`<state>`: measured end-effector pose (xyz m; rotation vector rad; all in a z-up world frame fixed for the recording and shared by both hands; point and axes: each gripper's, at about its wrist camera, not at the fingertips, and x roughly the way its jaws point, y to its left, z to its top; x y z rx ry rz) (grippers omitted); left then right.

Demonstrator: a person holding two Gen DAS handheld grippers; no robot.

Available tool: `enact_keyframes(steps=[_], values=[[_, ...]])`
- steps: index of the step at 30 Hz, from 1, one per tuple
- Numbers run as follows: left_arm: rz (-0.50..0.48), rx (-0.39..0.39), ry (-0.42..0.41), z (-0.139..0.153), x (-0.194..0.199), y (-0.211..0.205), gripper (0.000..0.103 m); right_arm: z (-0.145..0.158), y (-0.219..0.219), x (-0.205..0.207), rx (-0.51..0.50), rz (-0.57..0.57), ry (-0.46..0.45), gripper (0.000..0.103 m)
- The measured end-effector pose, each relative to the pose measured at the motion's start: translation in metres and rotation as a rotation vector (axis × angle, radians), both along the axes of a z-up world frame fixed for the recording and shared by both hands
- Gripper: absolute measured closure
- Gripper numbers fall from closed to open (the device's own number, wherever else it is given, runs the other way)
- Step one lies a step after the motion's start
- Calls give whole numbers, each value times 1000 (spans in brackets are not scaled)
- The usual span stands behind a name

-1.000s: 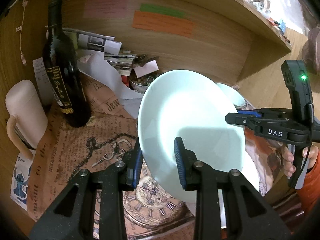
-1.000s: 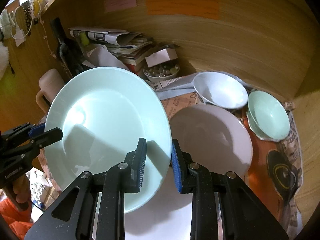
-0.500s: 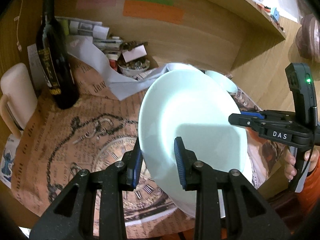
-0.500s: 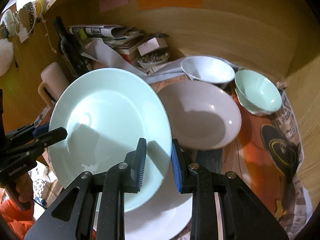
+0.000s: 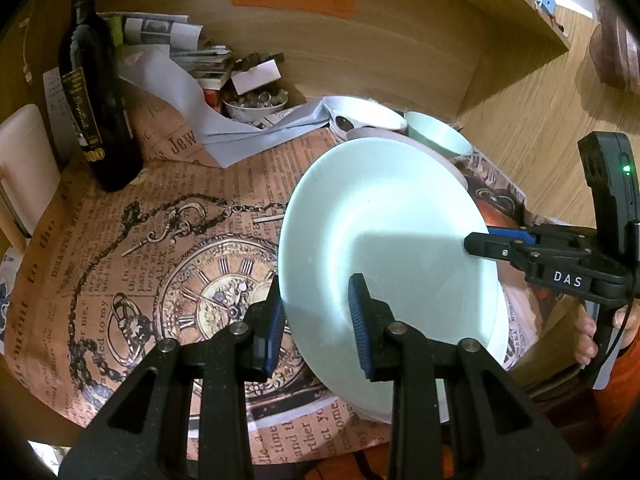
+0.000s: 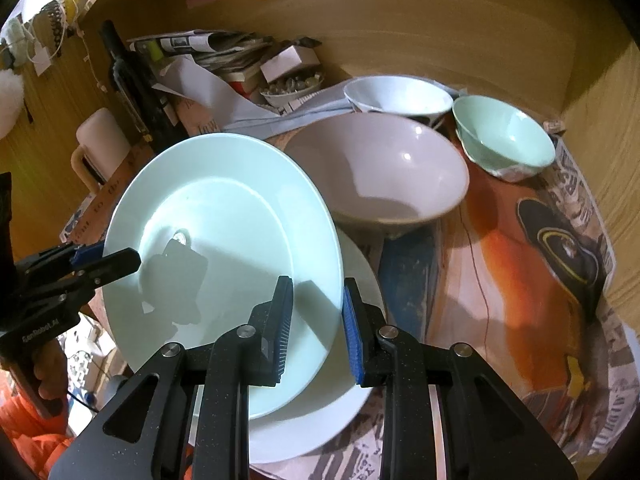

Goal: Organize plates and bowls
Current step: 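Lower the mint green plate onto the white plate and open both tools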

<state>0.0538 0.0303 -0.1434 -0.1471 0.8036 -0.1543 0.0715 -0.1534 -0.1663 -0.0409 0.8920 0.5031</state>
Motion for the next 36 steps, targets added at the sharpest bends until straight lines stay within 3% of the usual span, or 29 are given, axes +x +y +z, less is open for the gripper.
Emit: enact_keyframes(steps=[15, 36], values=[[-18, 12, 53, -20, 7, -4, 73, -16, -10, -3, 41, -13, 55, 80], [-40, 47, 92, -33, 21, -10, 69, -17, -14, -12, 22, -30, 40, 80]])
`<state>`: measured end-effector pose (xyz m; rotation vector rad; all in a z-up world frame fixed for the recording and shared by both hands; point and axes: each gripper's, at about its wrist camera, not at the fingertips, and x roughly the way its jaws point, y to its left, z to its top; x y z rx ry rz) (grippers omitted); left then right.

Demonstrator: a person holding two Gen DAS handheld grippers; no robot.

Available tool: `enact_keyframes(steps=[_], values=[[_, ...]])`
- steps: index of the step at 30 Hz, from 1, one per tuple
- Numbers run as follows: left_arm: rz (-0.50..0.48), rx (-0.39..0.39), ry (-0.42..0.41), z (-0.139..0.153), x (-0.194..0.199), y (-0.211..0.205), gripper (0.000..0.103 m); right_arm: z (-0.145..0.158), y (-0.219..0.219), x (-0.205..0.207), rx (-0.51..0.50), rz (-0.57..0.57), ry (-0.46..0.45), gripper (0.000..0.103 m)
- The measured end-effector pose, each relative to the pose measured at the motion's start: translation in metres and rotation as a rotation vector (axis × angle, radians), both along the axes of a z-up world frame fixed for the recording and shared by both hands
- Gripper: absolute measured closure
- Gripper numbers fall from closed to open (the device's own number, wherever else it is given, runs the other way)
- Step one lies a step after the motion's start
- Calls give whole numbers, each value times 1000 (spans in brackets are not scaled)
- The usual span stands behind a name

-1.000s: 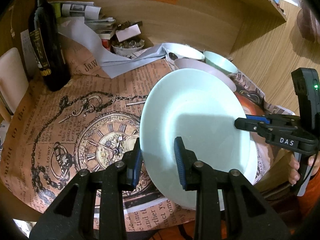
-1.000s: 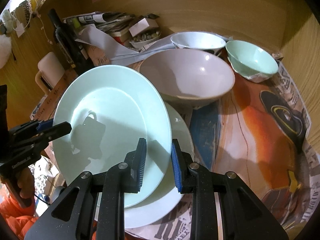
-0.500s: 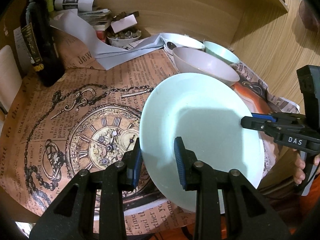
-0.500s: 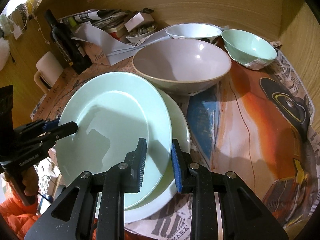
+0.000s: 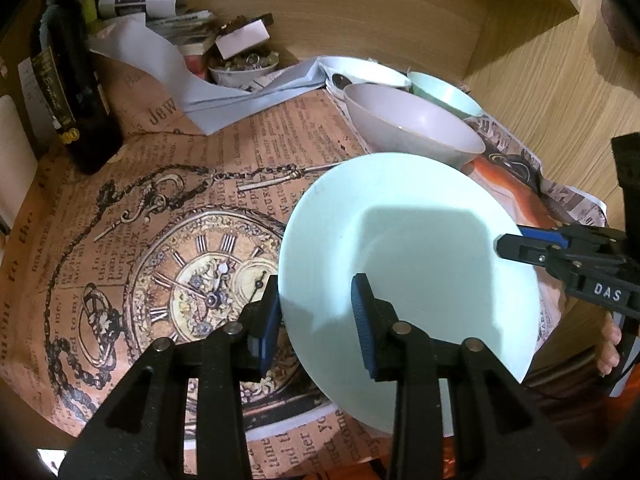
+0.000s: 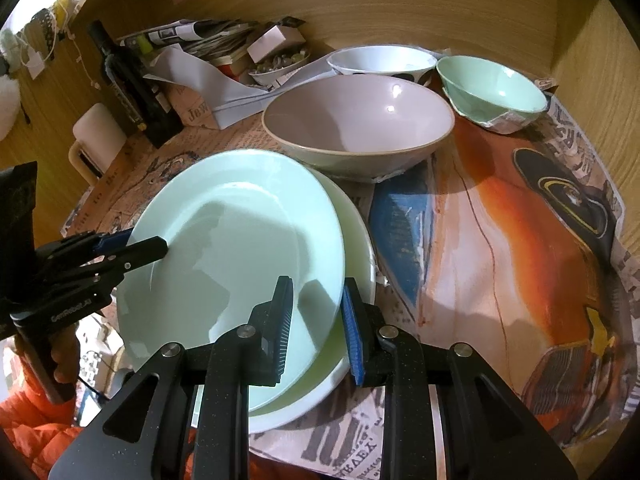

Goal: Organize plates and bowls
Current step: 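Lower the mint green plate onto the white plate and open both tools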

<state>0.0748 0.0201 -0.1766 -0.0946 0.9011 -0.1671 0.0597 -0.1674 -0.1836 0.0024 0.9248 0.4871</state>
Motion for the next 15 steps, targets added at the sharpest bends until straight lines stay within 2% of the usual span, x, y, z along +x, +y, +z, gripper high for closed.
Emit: enact_keyframes(steps=[6, 9, 14, 15], values=[[-12, 19, -7, 0, -1, -4, 65, 1, 3, -6, -36, -2, -31, 79], [-18, 19, -10, 1, -1, -3, 64, 6, 1, -9, -66, -28, -89, 79], [-11, 32, -64, 15, -5, 0, 61, 19, -4, -10, -52, -34, -142, 78], [-7, 36, -85, 21, -6, 1, 58, 21, -4, -10, -52, -36, -149, 78]])
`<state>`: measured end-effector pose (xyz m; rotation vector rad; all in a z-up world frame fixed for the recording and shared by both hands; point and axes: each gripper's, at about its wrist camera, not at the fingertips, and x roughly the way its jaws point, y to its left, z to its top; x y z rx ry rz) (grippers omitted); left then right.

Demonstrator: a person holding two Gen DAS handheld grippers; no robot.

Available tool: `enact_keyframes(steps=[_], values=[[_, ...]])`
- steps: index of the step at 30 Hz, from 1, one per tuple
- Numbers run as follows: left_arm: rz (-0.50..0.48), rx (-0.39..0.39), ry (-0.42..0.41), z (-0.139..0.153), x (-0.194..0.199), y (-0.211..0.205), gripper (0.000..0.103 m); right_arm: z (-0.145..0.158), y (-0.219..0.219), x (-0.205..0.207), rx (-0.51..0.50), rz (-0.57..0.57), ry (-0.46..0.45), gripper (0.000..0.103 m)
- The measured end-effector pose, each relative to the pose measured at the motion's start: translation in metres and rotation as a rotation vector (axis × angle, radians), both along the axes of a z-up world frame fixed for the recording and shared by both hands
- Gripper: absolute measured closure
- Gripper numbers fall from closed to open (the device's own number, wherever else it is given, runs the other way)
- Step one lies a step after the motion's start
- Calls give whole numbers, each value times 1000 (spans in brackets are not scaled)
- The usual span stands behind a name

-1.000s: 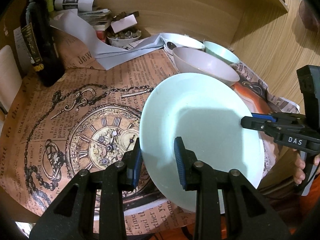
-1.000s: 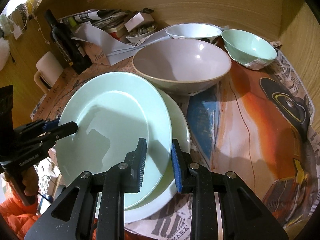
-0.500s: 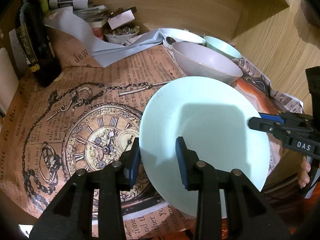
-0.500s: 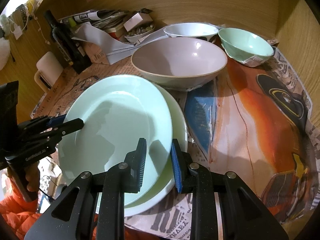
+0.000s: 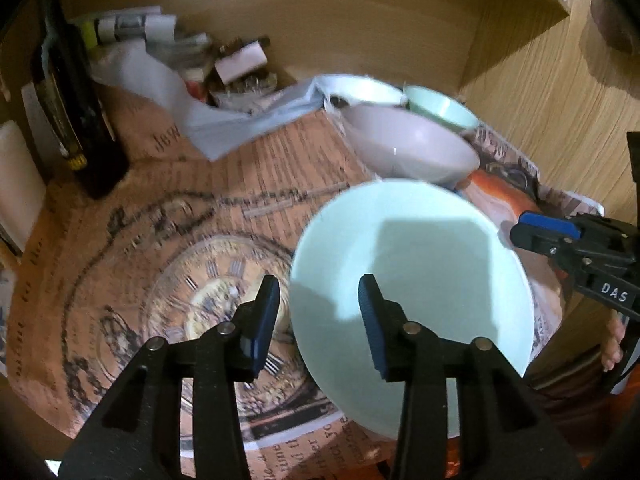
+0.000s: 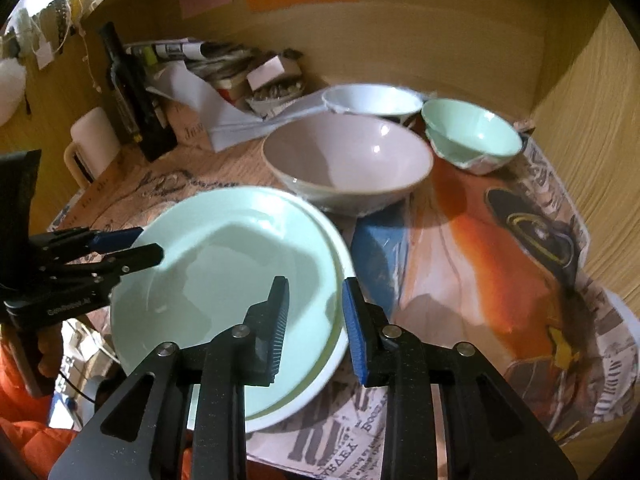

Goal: Organize plates and bowls
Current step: 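Lower the mint green plate onto the white plate and open both tools, then move both tools to the large mauve bowl and close on its rim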

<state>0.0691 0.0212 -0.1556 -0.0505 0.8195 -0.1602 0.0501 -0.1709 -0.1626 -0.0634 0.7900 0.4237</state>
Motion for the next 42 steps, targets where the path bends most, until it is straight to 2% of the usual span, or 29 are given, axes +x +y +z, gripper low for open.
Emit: enact_keyframes(steps=[3, 5, 7, 9, 12, 13, 17, 22, 32, 42], values=[[14, 3, -52, 15, 0, 4, 46, 5, -3, 5, 16, -12, -15, 77], [23, 10, -91, 27, 2, 6, 43, 9, -6, 8, 29, -23, -31, 72], [28, 16, -117, 39, 7, 8, 38, 14, -9, 10, 41, -37, -52, 65], [34, 11, -137, 48, 13, 10, 25, 19, -12, 14, 58, -49, -69, 57], [46, 9, -163, 59, 26, 14, 15, 27, -17, 22, 83, -76, -94, 48], [47, 10, -167, 60, 30, 14, 15, 28, -19, 24, 89, -84, -103, 45], [39, 23, -162, 65, 51, 11, 14, 32, -26, 39, 115, -107, -114, 43], [7, 46, -129, 64, 81, -1, 14, 29, -34, 60, 124, -139, -117, 33], [-64, 58, 12, 38, 142, -23, 14, 11, -40, 103, 104, -159, -63, 33], [-134, 77, 81, 17, 173, -43, 15, -7, -45, 124, 130, -167, 6, 34]])
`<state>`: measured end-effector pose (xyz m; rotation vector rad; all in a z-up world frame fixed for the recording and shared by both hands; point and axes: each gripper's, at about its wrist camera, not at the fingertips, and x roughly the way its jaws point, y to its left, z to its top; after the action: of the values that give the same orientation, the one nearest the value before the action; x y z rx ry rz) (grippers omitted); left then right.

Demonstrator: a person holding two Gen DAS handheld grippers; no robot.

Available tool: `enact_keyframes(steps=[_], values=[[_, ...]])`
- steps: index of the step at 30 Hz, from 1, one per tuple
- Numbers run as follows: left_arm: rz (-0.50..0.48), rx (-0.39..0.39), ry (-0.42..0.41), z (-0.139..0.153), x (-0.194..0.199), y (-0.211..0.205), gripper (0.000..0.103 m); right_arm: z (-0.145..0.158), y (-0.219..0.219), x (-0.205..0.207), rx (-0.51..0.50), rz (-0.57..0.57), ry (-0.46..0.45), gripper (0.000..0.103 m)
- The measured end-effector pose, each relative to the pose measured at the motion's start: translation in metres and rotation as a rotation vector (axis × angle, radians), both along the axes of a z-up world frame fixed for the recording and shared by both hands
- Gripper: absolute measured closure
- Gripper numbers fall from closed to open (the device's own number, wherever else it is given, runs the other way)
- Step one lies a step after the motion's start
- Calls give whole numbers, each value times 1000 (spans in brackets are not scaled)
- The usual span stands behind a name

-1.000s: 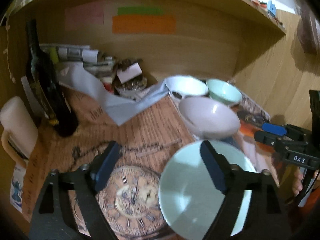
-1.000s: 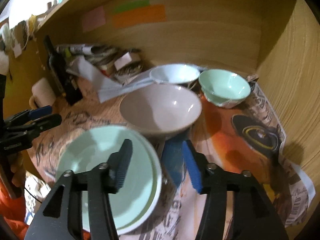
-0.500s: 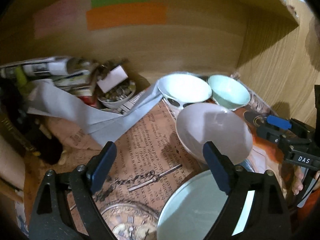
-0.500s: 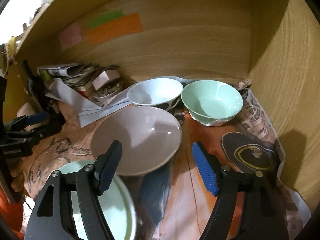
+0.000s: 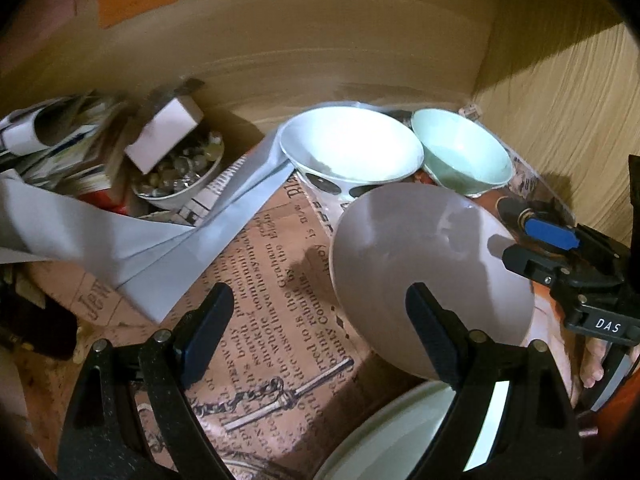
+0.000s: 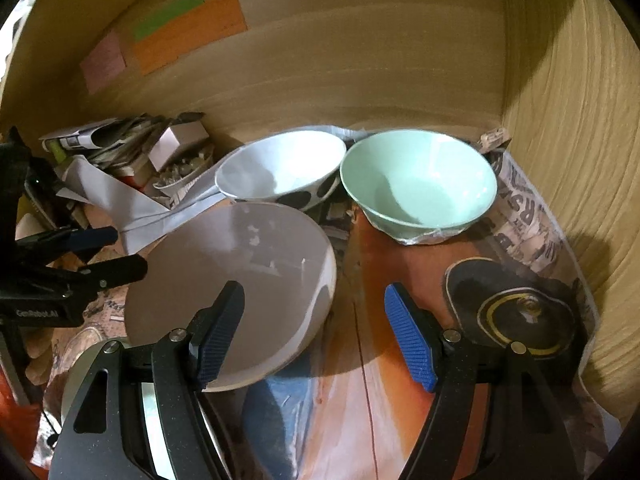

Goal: Organize plates and bowls
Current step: 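Move both tools to the large mauve bowl and close on its rim, then lift the mauve bowl with both tools and carry it beside the plate stack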

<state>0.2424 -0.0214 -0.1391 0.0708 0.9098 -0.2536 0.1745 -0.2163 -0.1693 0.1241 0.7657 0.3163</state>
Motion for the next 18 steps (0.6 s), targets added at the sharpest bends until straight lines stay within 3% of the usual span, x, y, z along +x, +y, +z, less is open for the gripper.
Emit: enact_keyframes(steps=[2, 5, 12, 18], values=[[-5, -2, 10, -4, 3, 0, 19, -4, 1, 4, 4, 7, 18, 39], [-17, -1, 35, -10, 8, -2, 36, -9, 3, 8, 8, 16, 39, 49], [-40, -18, 79, -21, 13, -3, 61, -18, 7, 13, 10, 37, 80, 62], [-77, -42, 86, -22, 12, -7, 75, -22, 9, 16, 33, 56, 103, 73]])
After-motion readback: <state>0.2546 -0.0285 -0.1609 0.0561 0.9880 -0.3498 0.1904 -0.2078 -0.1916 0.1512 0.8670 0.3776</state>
